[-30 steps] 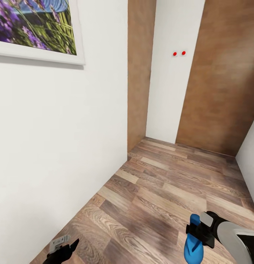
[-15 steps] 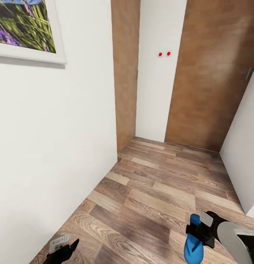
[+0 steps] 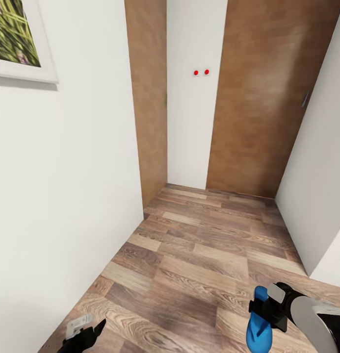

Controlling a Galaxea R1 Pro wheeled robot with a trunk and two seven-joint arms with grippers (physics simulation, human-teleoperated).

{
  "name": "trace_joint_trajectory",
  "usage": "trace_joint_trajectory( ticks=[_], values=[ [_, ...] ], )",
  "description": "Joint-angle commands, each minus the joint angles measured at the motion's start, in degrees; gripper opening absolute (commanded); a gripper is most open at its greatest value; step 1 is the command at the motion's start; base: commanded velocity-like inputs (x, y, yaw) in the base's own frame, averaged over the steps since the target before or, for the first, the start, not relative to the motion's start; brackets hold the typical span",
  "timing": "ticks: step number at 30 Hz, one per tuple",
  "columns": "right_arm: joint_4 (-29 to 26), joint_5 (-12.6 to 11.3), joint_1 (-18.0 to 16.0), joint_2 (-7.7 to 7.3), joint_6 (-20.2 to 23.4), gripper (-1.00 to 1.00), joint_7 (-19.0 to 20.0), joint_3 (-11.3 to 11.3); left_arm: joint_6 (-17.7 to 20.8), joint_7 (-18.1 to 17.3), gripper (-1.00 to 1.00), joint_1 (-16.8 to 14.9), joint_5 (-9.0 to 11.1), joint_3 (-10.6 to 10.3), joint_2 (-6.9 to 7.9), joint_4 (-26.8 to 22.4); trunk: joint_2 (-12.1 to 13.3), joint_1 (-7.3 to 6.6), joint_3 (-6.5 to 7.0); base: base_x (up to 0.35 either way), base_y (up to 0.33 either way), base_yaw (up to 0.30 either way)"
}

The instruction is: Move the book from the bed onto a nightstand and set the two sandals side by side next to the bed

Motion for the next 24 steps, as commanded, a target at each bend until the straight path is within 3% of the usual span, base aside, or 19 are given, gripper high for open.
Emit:
trace_joint_trajectory(
  ticks=[1,12,24],
  values=[
    [0.1,-0.4,-0.1,0.0,0.0,-1.0,-0.4,-0.1,0.0,-0.3,1.0,0.0,0.3,0.1,0.0,0.0,0.0,0.0,-0.06,0.101,0.0,-0.201],
    [0.1,-0.4,-0.1,0.0,0.0,-1.0,-0.4,-0.1,0.0,-0.4,1.0,0.0,0.3,0.1,0.0,0.0,0.0,0.0,-0.06,0.1,0.005,-0.201],
    [0.1,-0.4,-0.1,0.03,0.0,-1.0,-0.4,-0.1,0.0,-0.4,1.0,-0.1,0.3,0.1,0.0,0.0,0.0,0.0,-0.06,0.106,0.098,-0.2]
  ],
)
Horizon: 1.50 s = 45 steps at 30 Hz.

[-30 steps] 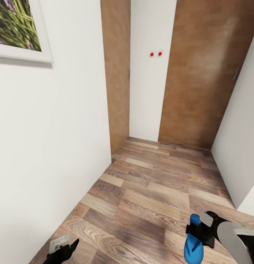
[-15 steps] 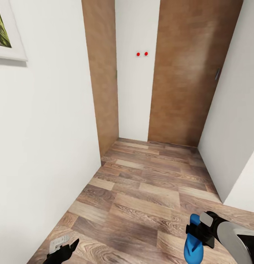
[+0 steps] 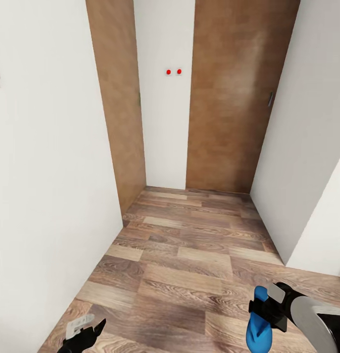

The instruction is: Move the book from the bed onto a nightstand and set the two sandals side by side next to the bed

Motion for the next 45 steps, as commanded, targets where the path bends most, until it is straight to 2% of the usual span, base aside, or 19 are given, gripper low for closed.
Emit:
trace_joint_trajectory(
  ticks=[1,45],
  values=[
    [0.1,-0.4,-0.1,0.01,0.0,-1.0,-0.4,-0.1,0.0,-0.3,1.0,0.0,0.3,0.1,0.0,0.1,0.0,0.0,-0.06,0.115,0.118,-0.198],
    [0.1,-0.4,-0.1,-0.04,0.0,-1.0,-0.4,-0.1,0.0,-0.3,1.0,0.0,0.3,0.1,0.0,0.1,0.0,0.0,-0.06,0.117,0.118,-0.192]
  ],
)
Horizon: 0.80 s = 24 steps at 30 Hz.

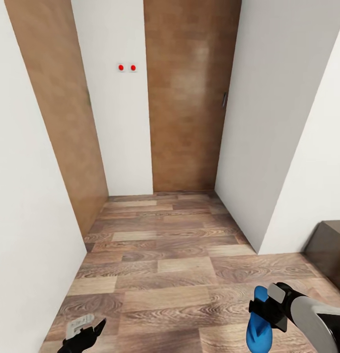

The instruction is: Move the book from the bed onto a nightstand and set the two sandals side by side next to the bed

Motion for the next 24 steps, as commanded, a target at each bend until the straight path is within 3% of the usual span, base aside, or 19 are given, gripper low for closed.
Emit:
trace_joint_trajectory(
  ticks=[1,24],
  values=[
    [0.1,-0.4,-0.1,0.0,0.0,-1.0,-0.4,-0.1,0.0,-0.4,1.0,0.0,0.3,0.1,0.0,0.1,0.0,0.0,-0.06,0.118,0.116,-0.188],
    [0.1,-0.4,-0.1,0.03,0.0,-1.0,-0.4,-0.1,0.0,-0.3,1.0,0.0,0.2,0.1,0.0,0.1,0.0,0.0,-0.06,0.117,0.09,-0.187]
  ],
)
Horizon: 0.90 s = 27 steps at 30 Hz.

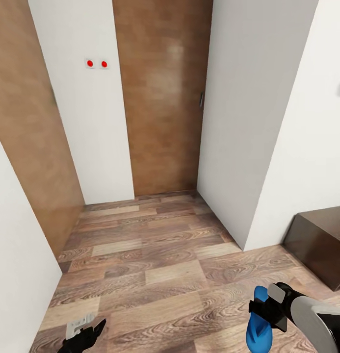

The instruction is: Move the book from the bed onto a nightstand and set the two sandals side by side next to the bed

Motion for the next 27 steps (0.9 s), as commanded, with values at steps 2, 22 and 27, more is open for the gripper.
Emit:
trace_joint_trajectory(
  ticks=[2,22,27],
  values=[
    [0.1,-0.4,-0.1,-0.01,0.0,-1.0,-0.4,-0.1,0.0,-0.3,1.0,0.0,0.3,0.1,0.0,0.1,0.0,0.0,-0.06,0.117,0.079,-0.185],
    [0.1,-0.4,-0.1,-0.03,0.0,-1.0,-0.4,-0.1,0.0,-0.3,1.0,0.0,0.3,0.1,0.0,0.1,0.0,0.0,-0.06,0.117,0.079,-0.181],
    [0.1,-0.4,-0.1,-0.03,0.0,-1.0,-0.4,-0.1,0.0,-0.3,1.0,0.0,0.3,0.1,0.0,0.1,0.0,0.0,-0.06,0.116,0.079,-0.179]
  ],
)
